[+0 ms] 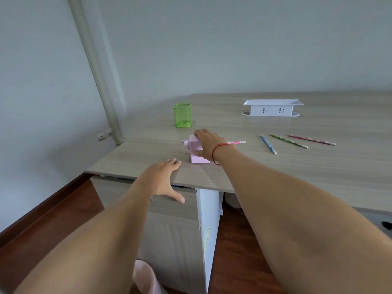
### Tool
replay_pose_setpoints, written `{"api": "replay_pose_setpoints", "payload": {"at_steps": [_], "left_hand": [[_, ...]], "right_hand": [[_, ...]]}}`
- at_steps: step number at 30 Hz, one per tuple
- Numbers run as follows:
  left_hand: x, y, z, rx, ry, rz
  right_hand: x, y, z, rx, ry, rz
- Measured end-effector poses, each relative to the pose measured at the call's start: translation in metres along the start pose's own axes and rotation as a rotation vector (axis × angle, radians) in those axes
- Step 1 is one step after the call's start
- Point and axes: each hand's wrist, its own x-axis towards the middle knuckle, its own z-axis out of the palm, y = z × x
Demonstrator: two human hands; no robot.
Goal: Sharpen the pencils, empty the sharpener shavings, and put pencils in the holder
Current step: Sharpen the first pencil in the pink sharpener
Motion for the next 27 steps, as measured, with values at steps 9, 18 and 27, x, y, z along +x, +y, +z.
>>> {"api": "replay_pose_setpoints", "payload": {"at_steps": [9,18,27], "left_hand": [[0.019,0.002,-0.048,-0.087,-0.336,-0.187],[0.078,0.01,-0.042,-0.192,0.066,-0.128],[0.095,0.0,-0.037,0.051,0.104,-0.065]], "right_hand": [[0.004,-0.007,-0.002,0.002,-0.088,0.013],[0.003,-0.013,-0.011,0.053,-0.136,0.001],[-0.003,-0.021,0.002,-0.14,-0.136,0.069]]}}
